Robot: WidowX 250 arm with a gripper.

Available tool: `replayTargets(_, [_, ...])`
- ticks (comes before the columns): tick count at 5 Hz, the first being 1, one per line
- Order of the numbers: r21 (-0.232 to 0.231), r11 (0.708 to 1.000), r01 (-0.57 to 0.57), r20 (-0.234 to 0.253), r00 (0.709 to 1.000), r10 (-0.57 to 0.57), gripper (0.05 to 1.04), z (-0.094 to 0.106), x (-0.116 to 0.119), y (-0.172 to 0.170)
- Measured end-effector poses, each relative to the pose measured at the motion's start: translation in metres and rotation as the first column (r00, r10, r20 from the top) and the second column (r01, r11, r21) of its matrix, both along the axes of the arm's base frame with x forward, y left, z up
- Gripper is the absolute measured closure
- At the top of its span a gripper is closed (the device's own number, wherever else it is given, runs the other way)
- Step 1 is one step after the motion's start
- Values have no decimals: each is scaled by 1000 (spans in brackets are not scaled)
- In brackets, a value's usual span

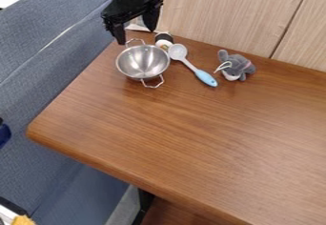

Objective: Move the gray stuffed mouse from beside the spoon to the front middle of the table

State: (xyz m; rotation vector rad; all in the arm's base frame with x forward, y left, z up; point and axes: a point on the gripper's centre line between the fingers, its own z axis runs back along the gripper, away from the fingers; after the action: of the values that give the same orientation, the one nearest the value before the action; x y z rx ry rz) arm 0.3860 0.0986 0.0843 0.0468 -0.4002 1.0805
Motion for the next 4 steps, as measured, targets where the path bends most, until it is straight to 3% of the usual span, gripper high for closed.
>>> replayTargets(1, [-6,1000,6,-41,999,-6,82,-15,-2,0])
replayTargets(2, [15,996,87,-64,994,-86,82,-18,1,-7])
replayTargets(3, [6,985,173,-88,981,-172,82,-20,12,-17])
replayTargets(4, [-18,965,262,-62,963,-263,82,-16,30,-28])
